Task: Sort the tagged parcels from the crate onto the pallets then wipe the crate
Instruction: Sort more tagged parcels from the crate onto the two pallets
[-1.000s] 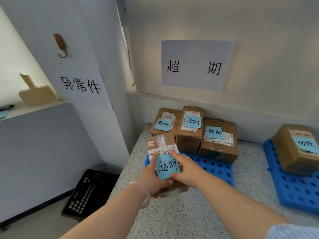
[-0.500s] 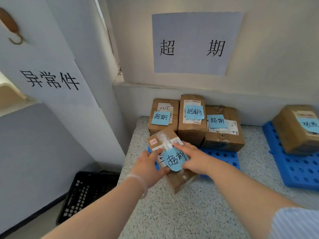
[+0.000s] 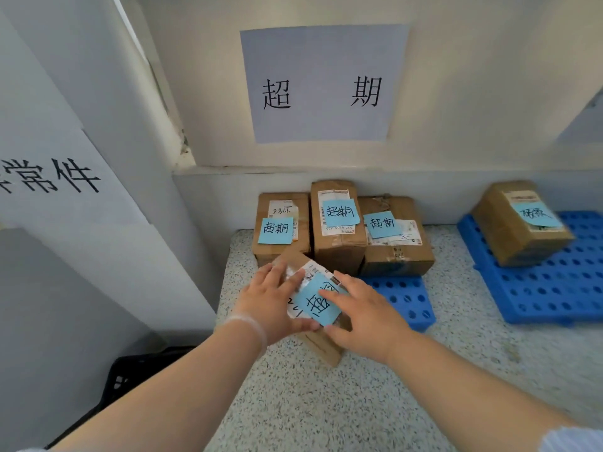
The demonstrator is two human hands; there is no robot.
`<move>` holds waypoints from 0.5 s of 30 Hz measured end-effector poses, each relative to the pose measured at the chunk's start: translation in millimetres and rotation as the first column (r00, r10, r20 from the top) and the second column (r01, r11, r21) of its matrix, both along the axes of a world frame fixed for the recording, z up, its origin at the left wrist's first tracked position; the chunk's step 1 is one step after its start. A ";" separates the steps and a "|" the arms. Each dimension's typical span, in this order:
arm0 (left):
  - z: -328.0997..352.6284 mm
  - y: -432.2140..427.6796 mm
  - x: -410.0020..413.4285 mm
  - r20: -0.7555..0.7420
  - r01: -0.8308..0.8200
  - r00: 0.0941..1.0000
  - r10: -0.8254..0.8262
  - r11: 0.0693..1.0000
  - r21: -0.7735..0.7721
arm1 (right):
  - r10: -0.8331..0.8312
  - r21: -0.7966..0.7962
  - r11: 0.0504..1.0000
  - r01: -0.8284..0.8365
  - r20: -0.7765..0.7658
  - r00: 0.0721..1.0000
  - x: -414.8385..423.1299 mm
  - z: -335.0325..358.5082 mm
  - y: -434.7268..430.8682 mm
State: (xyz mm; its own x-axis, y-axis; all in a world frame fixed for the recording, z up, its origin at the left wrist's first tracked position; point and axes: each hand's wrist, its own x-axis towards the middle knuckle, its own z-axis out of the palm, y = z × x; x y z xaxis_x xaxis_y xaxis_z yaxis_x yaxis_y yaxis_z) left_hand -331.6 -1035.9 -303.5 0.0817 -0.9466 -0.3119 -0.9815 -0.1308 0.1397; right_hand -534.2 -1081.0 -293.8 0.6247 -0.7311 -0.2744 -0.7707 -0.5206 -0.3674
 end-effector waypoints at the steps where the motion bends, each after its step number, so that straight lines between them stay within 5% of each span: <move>1: 0.5 0.3 -0.7 0.022 -0.013 1.000 0.013 1.000 -0.007 | 0.026 -0.047 0.999 -0.026 -0.007 1.000 -2.7 -2.5 3.7; 6: -1.0 7.8 1.8 0.132 0.000 0.991 0.011 0.996 -0.086 | 0.131 -0.187 0.970 -0.153 -0.126 0.983 -5.5 -11.6 3.1; 15: -14.1 21.7 19.1 0.000 -0.053 0.999 0.054 0.983 -0.176 | 0.219 -0.136 0.962 -0.237 -0.137 0.966 4.4 -6.6 -10.0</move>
